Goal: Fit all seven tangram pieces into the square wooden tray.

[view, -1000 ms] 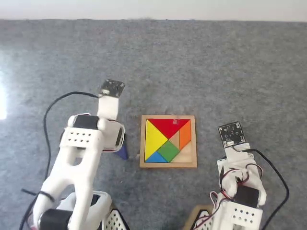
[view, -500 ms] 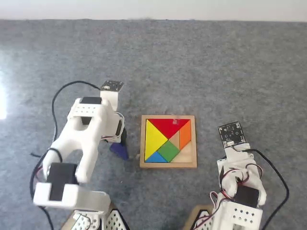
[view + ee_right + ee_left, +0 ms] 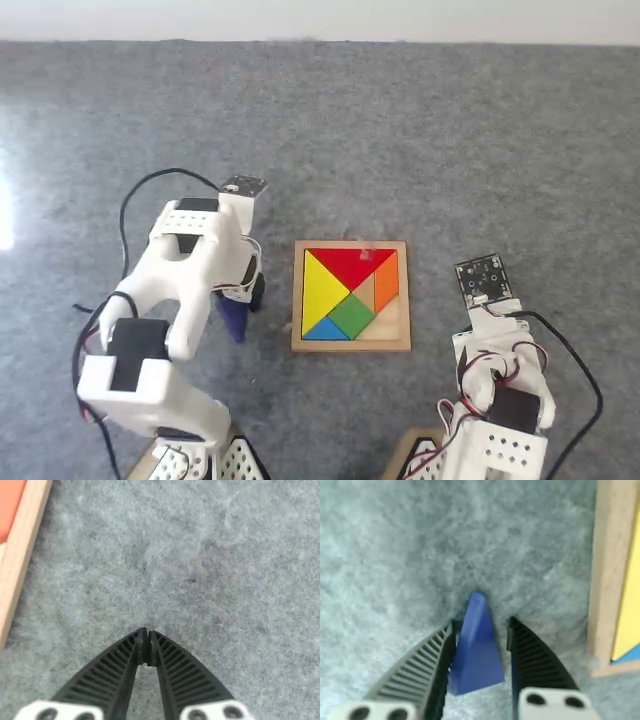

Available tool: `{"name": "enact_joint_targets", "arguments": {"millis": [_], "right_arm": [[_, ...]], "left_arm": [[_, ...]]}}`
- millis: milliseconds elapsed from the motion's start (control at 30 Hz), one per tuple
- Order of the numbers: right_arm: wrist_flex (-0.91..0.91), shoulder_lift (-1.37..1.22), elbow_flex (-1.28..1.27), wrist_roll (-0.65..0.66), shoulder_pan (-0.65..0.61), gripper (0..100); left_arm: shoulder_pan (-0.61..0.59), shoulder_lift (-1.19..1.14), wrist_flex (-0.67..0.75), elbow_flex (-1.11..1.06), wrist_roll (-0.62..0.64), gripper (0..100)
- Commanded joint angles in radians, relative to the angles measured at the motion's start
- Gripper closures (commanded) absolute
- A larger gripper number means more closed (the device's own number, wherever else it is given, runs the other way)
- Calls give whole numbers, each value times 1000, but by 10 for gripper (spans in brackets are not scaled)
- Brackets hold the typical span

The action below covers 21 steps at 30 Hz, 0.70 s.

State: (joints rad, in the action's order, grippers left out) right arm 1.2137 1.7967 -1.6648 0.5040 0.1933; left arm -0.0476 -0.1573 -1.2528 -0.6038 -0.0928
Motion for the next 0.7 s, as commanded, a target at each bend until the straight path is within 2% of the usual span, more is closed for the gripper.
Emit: {"name": "enact_joint_targets", "arguments": {"millis": [0,267,500,600,667], "right_arm": [[2,12,-18,0,-10,982],[2,12,-18,0,-10,982],[2,12,-18,0,-10,982],[2,12,-18,0,-10,982],[2,12,-18,0,-10,982]], "left_arm": [[11,-38,-44,-15,-15,855],[12,-38,-95,7,-55,986],[31,61,-218,156,-49,988],[118,187,-287,223,21,988],[236,264,-302,251,95,988]]}}
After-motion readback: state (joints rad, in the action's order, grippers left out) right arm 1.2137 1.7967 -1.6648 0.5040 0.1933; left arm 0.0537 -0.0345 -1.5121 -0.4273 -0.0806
